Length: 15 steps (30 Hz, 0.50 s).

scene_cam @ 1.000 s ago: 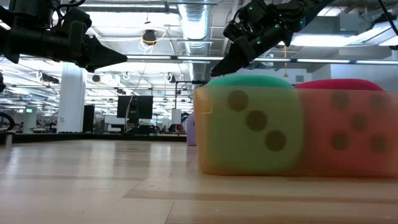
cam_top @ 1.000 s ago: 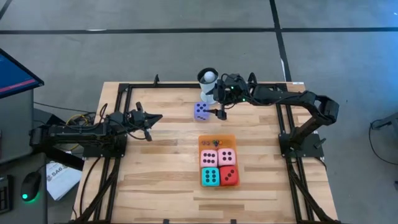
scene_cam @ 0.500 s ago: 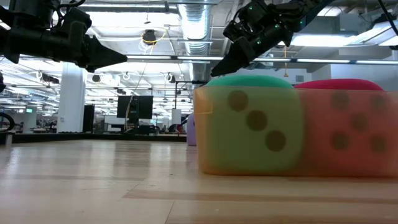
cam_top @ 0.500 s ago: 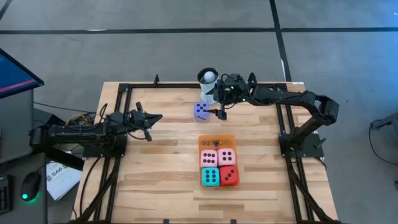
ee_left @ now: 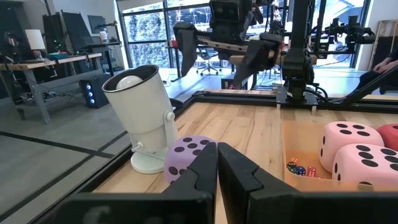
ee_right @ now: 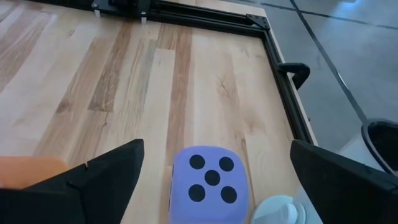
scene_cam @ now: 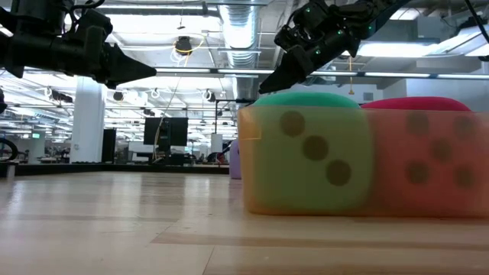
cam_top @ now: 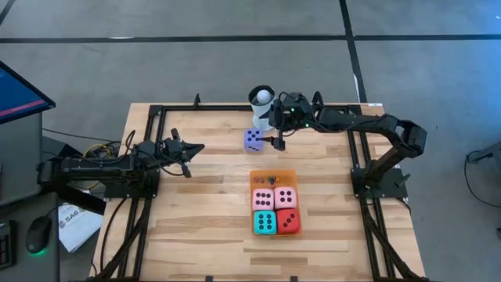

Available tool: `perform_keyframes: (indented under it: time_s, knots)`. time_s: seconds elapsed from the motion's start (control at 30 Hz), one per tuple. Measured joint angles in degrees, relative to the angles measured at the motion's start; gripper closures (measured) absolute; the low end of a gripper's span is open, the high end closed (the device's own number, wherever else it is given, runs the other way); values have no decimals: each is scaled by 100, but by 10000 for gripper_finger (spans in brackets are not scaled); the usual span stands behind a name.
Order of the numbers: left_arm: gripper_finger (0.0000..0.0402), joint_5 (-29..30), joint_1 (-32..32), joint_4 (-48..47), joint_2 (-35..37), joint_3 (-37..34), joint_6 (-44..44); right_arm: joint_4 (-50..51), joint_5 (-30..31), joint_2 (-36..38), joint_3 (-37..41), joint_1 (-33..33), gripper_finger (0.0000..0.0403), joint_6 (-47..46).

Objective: Pick & Place Dice
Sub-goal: Put the large purple dice into the orange bin

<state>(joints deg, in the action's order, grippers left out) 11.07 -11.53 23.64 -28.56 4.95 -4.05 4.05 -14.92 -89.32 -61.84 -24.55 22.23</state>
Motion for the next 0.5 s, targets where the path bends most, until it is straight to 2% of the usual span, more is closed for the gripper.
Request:
perform_keyframes:
  time_s: [0.2, 0.5]
  knots:
    - [401, -2, 0, 0, 0, 0, 0, -68, 2, -145, 0, 42, 3, -277]
    - [401, 0, 0, 0, 2, 0, 1, -456, 20, -1007, 7, -22, 3, -426]
